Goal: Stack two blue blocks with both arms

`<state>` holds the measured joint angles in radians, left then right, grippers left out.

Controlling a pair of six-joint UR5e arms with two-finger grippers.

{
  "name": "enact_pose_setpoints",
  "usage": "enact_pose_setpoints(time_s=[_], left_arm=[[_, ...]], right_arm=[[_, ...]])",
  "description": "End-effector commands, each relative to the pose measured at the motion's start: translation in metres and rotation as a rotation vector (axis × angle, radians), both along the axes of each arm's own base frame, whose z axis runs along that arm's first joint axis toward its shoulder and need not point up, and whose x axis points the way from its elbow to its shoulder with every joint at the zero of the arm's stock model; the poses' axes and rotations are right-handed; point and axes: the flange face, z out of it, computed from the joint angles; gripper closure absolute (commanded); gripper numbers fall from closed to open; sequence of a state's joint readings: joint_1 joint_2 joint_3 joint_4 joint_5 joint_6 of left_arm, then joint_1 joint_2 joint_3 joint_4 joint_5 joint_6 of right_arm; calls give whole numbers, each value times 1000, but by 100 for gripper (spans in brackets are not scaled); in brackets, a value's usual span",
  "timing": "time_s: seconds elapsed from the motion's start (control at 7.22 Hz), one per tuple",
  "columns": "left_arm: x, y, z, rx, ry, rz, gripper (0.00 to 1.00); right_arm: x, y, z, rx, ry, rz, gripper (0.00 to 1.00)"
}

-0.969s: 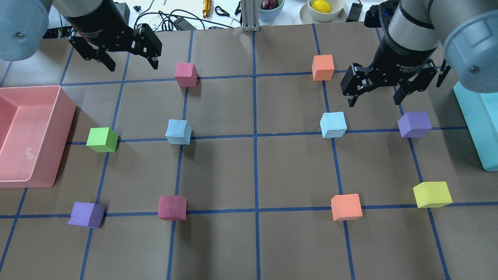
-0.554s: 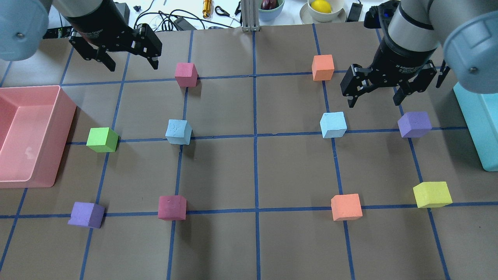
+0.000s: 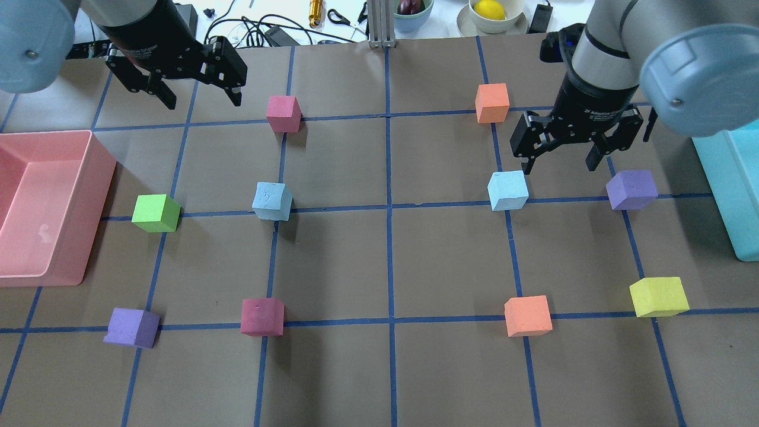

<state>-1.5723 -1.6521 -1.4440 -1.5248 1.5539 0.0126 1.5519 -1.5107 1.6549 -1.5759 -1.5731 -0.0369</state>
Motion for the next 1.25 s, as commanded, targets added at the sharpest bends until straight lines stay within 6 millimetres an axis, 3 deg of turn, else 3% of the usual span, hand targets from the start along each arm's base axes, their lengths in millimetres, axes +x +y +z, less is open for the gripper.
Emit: enact_pose_setpoints(time_s=[0.0, 0.14, 0.42, 0.55, 0.83, 1.11], left_arm=[[0, 0, 0, -1, 0, 0, 0], [0, 0, 0, 1, 0, 0, 0], [0, 0, 0, 1, 0, 0, 0], [0, 0, 0, -1, 0, 0, 0], [0, 0, 0, -1, 0, 0, 0], [0, 0, 0, -1, 0, 0, 0]], right_arm=[[-1, -25, -33, 4, -2, -14, 0], [-1, -35, -56, 38, -13, -17, 0], [-1, -87, -110, -79, -11, -2, 0], [-1, -102, -124, -137, -1, 19, 0], [0, -97, -144, -103, -12, 15, 0], [1, -77, -197, -45, -18, 8, 0]])
